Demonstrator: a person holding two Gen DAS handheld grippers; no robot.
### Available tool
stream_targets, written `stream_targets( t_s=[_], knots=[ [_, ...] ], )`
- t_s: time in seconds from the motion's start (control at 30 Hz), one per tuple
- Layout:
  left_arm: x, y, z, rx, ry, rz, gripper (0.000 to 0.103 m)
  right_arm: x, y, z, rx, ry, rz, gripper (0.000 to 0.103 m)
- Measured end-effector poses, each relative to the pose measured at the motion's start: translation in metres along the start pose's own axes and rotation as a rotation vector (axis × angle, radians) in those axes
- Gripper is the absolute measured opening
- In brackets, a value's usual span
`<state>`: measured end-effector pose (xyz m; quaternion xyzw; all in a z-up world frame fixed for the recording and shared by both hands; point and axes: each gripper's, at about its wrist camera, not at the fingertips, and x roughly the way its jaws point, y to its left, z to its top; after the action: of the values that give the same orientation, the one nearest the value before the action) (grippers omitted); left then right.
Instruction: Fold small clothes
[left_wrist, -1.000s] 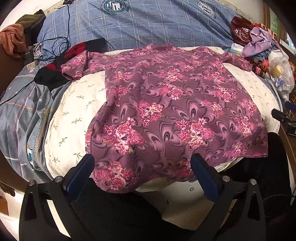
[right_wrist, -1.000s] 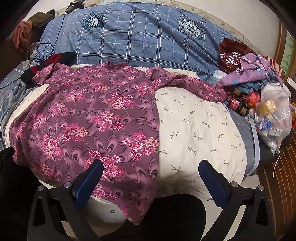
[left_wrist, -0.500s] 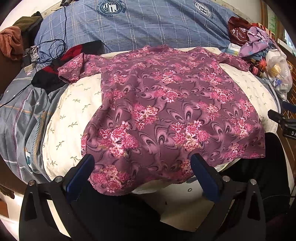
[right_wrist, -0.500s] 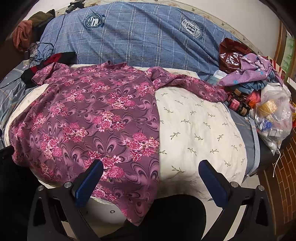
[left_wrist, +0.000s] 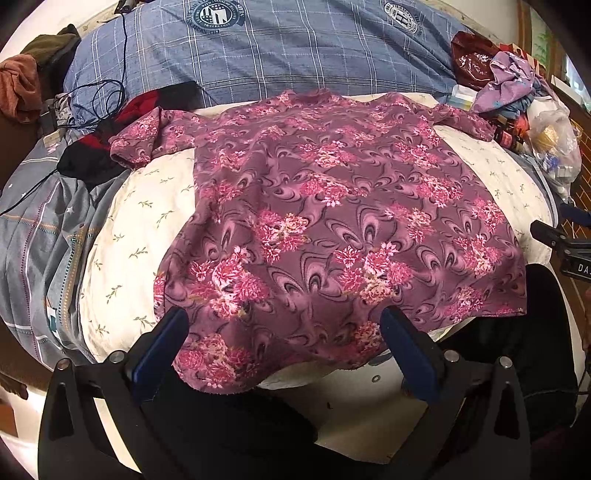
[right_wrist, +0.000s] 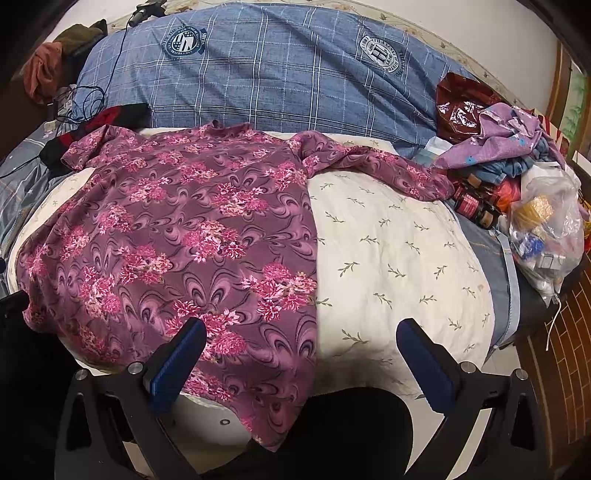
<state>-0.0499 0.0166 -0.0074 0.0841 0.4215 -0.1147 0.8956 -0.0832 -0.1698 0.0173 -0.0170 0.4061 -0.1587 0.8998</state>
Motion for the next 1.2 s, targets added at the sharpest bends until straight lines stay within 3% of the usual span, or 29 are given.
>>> stream_targets(
  t_s=[0.87, 0.97, 1.13, 1.2],
  knots=[
    [0.011, 0.001, 0.007, -0.026, 0.021, -0.021, 0.103, 0.011, -0.003, -0.001, 0.016, 0.009, 0.027, 0.103],
    [0.015, 0.02, 0.015, -0.084, 0.041, -0.044, 0.103, 0.018, -0.02, 0.002, 0.085, 0.02, 0.072, 0.102],
    [0.016, 0.09, 0.035, -0.219, 0.022, 0.051, 0.103, 0.041, -0.064, 0.01, 0.214, 0.051, 0.09, 0.101],
    [0.026, 0.117, 0.039, -0.275, 0.063, 0.055, 0.103, 0.056, -0.073, 0.01, 0.255, 0.092, 0.129, 0.099]
  ],
)
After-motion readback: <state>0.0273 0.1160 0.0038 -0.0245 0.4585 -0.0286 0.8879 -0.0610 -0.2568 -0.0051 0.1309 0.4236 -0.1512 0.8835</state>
